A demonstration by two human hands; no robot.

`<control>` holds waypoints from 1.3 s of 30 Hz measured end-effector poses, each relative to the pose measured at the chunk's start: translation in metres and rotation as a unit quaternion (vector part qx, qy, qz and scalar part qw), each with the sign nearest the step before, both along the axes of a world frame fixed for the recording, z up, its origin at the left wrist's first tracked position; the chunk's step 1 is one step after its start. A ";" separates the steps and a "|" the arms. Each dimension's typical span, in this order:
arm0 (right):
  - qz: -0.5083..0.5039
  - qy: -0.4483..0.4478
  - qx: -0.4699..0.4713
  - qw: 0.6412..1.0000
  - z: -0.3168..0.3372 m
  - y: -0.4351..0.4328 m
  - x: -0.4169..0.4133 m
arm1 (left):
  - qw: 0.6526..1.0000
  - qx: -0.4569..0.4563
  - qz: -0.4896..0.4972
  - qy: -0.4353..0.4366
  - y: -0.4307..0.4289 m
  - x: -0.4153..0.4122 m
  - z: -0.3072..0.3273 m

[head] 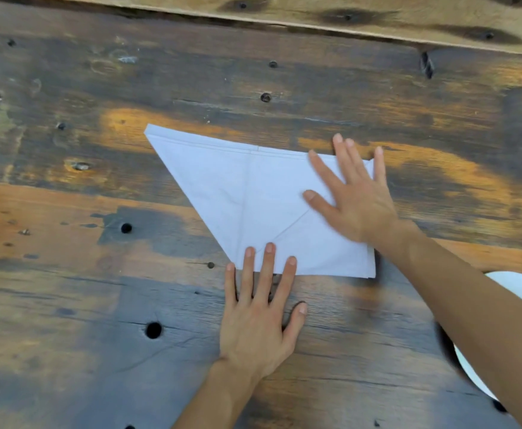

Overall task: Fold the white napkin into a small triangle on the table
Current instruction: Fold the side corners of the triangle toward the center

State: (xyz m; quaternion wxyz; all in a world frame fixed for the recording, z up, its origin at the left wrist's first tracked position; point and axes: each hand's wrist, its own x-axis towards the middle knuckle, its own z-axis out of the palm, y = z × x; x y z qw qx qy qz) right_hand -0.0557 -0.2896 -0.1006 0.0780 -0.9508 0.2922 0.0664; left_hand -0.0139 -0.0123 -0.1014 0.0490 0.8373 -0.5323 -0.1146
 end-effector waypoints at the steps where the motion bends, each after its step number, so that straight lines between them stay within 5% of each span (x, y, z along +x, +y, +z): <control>1: -0.009 -0.006 -0.001 1.000 -0.001 -0.004 0.000 | 1.000 0.003 0.000 -0.001 0.000 0.000 0.000; 7: -0.057 -0.028 0.022 0.998 0.000 -0.008 -0.007 | 1.000 0.008 0.000 -0.007 0.001 -0.001 -0.001; 13: -0.264 -0.105 0.043 0.958 0.029 0.001 -0.022 | 0.998 -0.054 0.020 -0.019 0.004 0.000 -0.001; 17: -0.185 -0.147 0.131 0.963 0.047 0.110 -0.020 | 0.995 -0.083 0.058 -0.017 0.014 0.001 0.006; 23: -0.046 -0.024 0.151 0.987 0.029 0.208 -0.014 | 0.998 0.030 0.046 -0.043 0.030 0.020 0.004; 33: -0.171 0.016 0.083 0.982 0.016 0.165 -0.132 | 0.996 -0.009 0.072 -0.046 0.027 0.015 -0.003; 39: -0.152 -0.023 0.097 0.983 0.032 0.168 -0.118 | 0.992 -0.086 0.056 -0.072 0.032 0.014 0.001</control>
